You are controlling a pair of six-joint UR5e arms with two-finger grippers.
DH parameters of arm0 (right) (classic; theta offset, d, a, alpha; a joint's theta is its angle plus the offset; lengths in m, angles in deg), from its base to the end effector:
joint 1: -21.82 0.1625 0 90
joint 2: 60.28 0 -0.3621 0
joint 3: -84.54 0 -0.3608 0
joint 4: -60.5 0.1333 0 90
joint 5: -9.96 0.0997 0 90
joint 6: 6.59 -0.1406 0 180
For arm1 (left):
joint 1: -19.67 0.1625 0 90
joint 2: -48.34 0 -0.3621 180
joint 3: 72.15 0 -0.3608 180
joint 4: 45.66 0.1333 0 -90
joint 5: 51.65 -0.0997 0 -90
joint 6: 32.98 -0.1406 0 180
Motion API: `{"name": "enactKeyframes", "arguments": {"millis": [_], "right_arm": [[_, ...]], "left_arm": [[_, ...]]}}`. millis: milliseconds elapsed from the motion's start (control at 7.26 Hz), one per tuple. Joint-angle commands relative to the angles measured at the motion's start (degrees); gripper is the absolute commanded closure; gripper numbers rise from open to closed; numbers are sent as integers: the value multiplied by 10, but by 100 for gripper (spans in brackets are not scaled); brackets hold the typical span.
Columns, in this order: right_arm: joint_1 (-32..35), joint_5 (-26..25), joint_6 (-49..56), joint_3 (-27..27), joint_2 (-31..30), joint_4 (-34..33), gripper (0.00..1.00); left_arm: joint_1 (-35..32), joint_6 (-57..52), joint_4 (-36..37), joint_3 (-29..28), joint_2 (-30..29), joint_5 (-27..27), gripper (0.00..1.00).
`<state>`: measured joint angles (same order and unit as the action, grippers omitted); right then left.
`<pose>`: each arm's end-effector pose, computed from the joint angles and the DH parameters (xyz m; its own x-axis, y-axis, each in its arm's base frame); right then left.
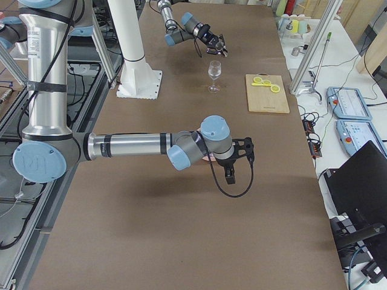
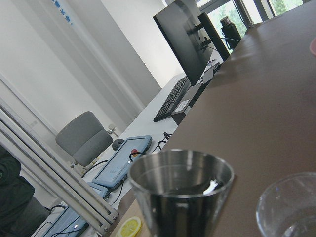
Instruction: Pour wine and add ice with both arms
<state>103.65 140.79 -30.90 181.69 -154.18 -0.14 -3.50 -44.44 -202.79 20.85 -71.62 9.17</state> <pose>-0.0268 -0.4779 0.5392 0.6862 -0.0726 0.7238 -0.1786 0.9477 0.2644 0.4602 -0.4165 0.1603 0.8012 0.5879 0.1119 0.0019 -0.1895 0.9819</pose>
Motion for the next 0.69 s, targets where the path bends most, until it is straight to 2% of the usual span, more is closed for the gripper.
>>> {"name": "enactKeyframes", "arguments": {"millis": [0,138,551], "right_arm": [[0,0,-1,1,0,0,0],[0,0,-1,2,0,0,0],[0,0,-1,2,-1,0,0]], "left_arm": [[1,-58,20,4,-4,-11,100],[0,-128,22,4,-11,-16,100],[0,-176,60,7,-25,-21,100]]}}
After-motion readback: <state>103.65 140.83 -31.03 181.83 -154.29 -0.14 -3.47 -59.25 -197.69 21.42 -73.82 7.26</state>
